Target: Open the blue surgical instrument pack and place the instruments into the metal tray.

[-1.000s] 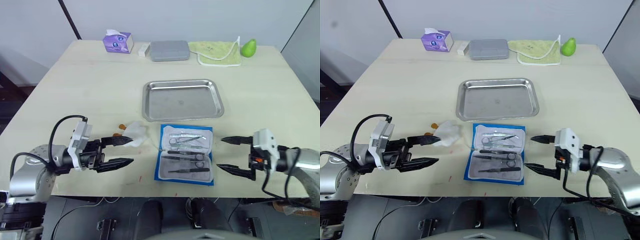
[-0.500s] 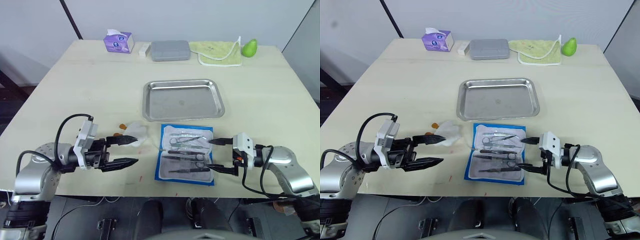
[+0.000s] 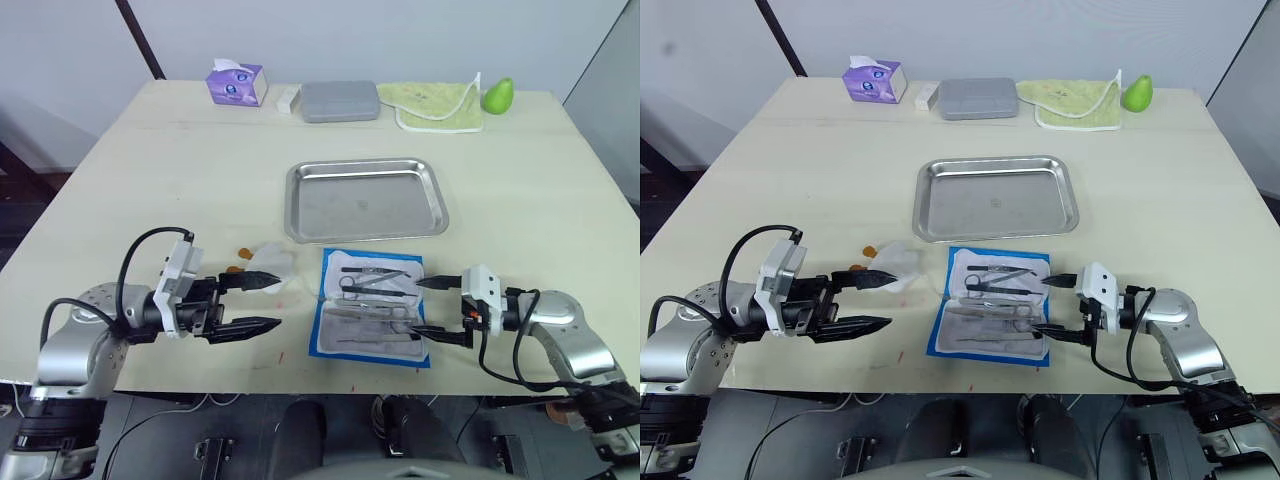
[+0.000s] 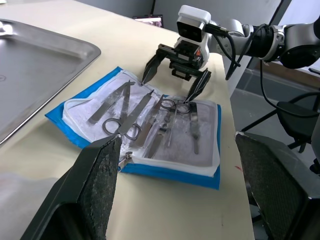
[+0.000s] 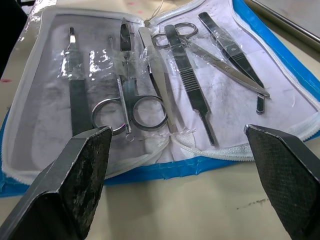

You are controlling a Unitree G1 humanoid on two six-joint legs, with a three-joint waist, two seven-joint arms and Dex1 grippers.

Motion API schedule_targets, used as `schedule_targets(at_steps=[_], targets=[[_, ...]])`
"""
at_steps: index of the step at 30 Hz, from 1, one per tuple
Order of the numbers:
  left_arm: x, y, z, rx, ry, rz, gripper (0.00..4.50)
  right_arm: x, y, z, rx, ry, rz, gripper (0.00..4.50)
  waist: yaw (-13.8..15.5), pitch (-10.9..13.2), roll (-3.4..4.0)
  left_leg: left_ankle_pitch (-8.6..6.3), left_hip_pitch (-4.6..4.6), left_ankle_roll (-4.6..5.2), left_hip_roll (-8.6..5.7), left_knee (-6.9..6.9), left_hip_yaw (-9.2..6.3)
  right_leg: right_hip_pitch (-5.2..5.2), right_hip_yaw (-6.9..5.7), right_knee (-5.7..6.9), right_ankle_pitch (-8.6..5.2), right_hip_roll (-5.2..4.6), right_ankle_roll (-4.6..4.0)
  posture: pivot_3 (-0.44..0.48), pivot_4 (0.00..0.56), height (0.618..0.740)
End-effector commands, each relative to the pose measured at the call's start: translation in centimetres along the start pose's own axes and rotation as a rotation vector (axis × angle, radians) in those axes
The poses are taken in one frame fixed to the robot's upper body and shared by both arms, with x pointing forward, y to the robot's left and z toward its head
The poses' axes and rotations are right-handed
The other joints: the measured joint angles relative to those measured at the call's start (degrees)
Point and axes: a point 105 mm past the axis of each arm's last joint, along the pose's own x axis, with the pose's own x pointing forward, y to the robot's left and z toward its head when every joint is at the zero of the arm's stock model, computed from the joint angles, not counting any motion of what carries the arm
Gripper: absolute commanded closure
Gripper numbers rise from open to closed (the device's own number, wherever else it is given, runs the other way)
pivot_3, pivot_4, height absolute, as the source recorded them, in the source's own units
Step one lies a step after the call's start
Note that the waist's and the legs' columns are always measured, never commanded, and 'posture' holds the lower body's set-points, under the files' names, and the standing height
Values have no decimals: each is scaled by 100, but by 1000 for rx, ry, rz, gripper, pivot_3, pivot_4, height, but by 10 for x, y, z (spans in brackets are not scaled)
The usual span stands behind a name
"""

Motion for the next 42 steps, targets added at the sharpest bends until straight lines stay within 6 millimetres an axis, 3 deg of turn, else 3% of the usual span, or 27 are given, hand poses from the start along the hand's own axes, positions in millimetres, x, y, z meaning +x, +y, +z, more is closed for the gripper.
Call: schedule_targets(at_steps=[1, 13, 25, 29, 42], targets=[[0, -1, 5, 32, -6, -12, 648, 2, -1, 2, -36, -1, 21, 53, 3, 0, 0, 0, 0, 0, 0, 0, 0, 0, 0, 1, 0, 0, 0, 0, 150, 740], [4, -2, 4, 28, -13, -10, 648, 8, 11, -42, 5, 115, 81, 53, -2, -10, -9, 0, 11, 0, 0, 0, 0, 8, 0, 1, 0, 1, -1, 0, 150, 740], [2, 5, 15, 46, -7, -16, 648, 11, 16, -74, 108, 151, 89, 53, -6, -113, -89, 0, 52, 0, 9, -6, -2, 41, -2, -3, -2, 7, -7, 0, 150, 740], [5, 9, 21, 60, -3, -28, 648, 12, 20, -78, 120, 138, 87, 53, -8, -131, -112, -1, 113, -1, 8, -26, 1, 92, -2, -14, -20, 4, -34, 0, 150, 740], [18, 27, 35, 102, 54, -7, 648, 8, 26, -87, 86, 153, 132, 53, 8, -166, -140, -1, 118, -1, 8, -30, 0, 98, -6, -14, -22, -2, -39, 0, 150, 740]])
